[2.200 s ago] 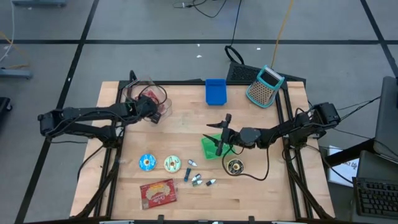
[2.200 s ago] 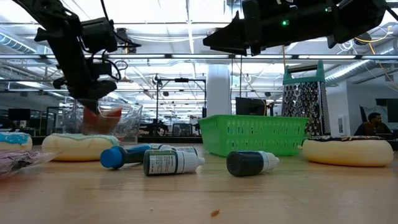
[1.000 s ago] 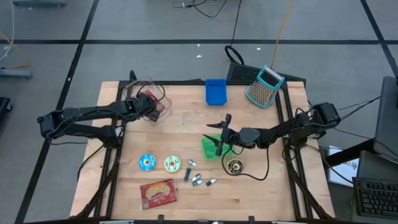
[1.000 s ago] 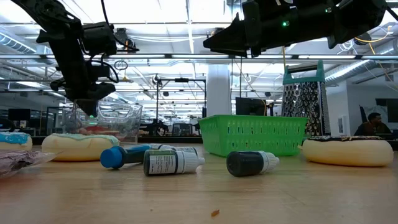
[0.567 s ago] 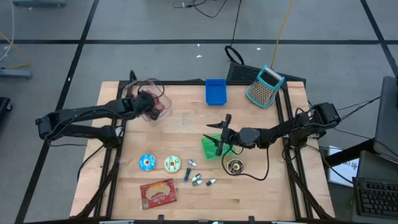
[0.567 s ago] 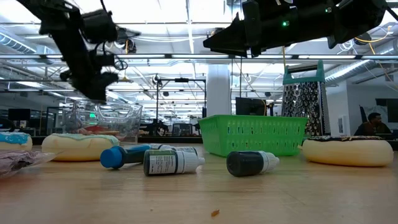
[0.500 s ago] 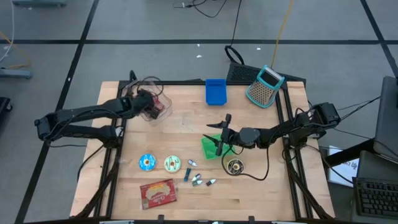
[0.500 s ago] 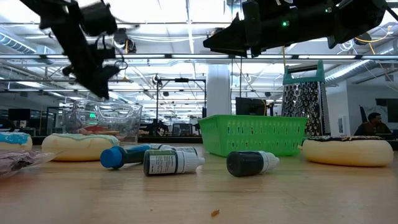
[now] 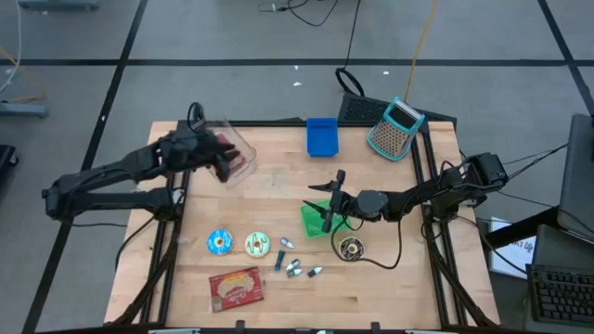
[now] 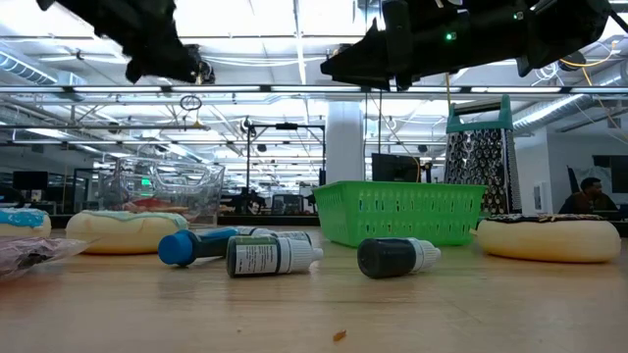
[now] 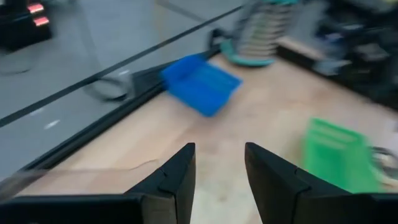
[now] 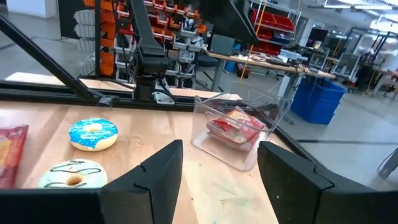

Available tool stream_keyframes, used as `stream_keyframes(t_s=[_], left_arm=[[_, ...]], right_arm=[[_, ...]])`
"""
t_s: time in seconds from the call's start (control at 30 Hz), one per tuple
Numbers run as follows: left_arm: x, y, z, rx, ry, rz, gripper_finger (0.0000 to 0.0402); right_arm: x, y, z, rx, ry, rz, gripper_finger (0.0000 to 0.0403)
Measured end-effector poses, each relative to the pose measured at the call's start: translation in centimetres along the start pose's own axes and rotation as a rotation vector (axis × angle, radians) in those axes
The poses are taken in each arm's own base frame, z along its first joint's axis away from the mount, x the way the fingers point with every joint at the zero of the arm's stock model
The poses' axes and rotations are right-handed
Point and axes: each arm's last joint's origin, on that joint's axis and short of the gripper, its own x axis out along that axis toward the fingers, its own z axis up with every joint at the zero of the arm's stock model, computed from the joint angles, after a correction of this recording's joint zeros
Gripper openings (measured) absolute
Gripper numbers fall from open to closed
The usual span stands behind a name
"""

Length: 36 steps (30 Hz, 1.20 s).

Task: Pick & Place Food Item
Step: Put the red popcorn bag into the transparent bin

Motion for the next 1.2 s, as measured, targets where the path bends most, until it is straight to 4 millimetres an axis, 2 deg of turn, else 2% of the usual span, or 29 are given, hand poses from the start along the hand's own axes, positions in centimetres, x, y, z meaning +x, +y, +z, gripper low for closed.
stream_keyframes(t_s=[0.13, 0.23, 0.43, 0.53, 0.67, 0.83, 1.03, 1.2], left_arm=[[-1.2, -0.8, 0.0, 0.014, -0.022, -0.138, 0.0141], [-1.7, -1.4, -0.4, -0.025, 0.000, -0.262, 0.0141], [-0.5, -2.5, -2.8, -0.118, 0.203, -0.492, 0.0141], [-0.8, -3.7, -3.2, -0.117, 0.255, -0.595, 0.0140], [-1.7, -6.4, -3.5, -0.085, 0.237, -0.714, 0.0140], [-3.8, -10.4, -4.4, -0.033, 0.216, -0.900, 0.0140], [-6.2, -15.6, -8.0, 0.015, 0.326, -0.924, 0.0140], [-8.0, -19.7, -11.5, 0.052, 0.428, -0.842, 0.0140]], right_arm=[[-0.3, -0.2, 0.1, 0.039, 0.036, 0.006, 0.0196], [-1.3, -0.8, 1.2, 0.094, 0.074, 0.058, 0.0196], [-4.9, -2.6, 4.2, 0.184, 0.137, 0.111, 0.0196], [-6.8, -2.9, 4.8, 0.203, 0.162, 0.139, 0.0196], [-8.8, -2.9, 4.2, 0.221, 0.130, 0.180, 0.0196], [-10.0, -2.9, 2.6, 0.291, 0.051, 0.199, 0.0196], [-10.9, -2.5, 0.7, 0.384, -0.083, 0.293, 0.0196], [-11.7, -1.9, -0.1, 0.409, -0.132, 0.367, 0.0196]])
